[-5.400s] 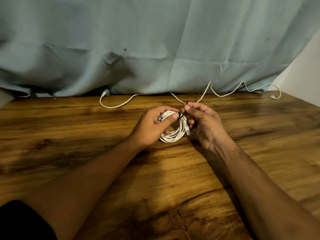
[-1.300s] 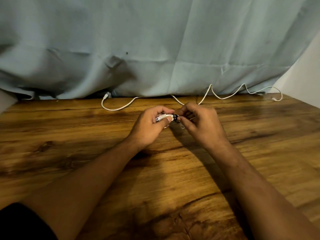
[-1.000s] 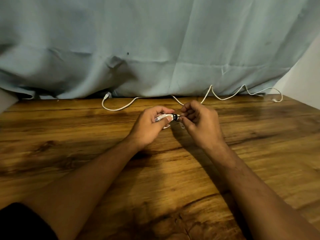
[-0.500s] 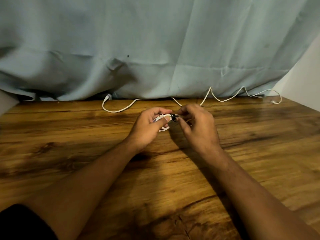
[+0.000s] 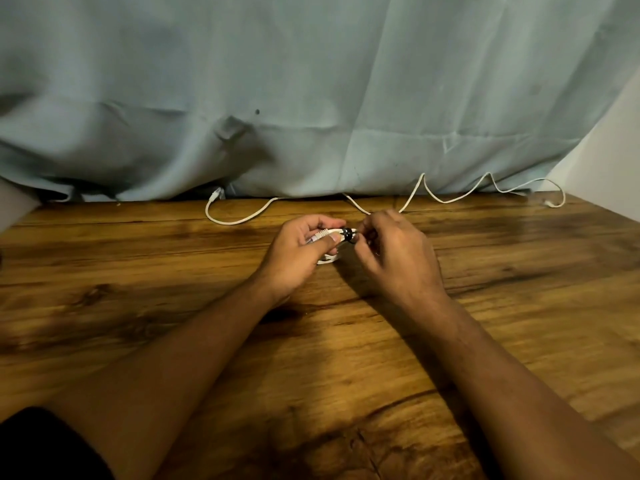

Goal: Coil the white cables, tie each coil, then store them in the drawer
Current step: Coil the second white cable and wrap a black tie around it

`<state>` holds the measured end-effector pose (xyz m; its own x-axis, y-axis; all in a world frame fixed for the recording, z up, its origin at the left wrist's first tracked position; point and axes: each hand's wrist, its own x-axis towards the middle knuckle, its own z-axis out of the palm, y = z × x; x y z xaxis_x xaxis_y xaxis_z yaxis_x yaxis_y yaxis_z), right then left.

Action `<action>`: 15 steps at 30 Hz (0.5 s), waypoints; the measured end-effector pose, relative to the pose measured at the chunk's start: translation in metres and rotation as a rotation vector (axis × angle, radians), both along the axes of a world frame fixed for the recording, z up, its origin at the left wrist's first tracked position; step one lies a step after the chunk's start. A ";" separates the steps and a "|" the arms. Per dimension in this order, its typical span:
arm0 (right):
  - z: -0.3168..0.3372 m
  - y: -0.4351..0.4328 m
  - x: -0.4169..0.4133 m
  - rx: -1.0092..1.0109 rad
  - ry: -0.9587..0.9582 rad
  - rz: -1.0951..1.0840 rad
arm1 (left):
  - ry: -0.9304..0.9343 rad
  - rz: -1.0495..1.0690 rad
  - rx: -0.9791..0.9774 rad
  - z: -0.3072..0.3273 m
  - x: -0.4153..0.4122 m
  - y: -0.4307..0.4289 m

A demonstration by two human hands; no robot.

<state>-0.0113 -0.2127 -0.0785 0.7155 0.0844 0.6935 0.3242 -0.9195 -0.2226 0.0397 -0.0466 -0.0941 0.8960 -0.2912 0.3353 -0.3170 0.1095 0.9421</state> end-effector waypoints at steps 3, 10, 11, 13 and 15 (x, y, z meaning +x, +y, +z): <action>0.000 0.000 0.000 -0.084 -0.002 0.000 | -0.021 -0.019 0.006 0.000 -0.001 0.001; -0.003 -0.006 0.005 0.043 0.011 0.090 | -0.053 -0.040 0.037 -0.001 0.000 0.005; -0.004 -0.008 0.006 0.084 0.021 0.116 | -0.048 -0.040 0.036 -0.001 0.000 0.006; -0.005 -0.012 0.008 0.152 0.049 0.177 | -0.035 -0.042 0.032 -0.001 0.000 0.006; -0.005 -0.014 0.009 0.198 0.072 0.206 | -0.018 -0.056 0.031 0.001 0.000 0.007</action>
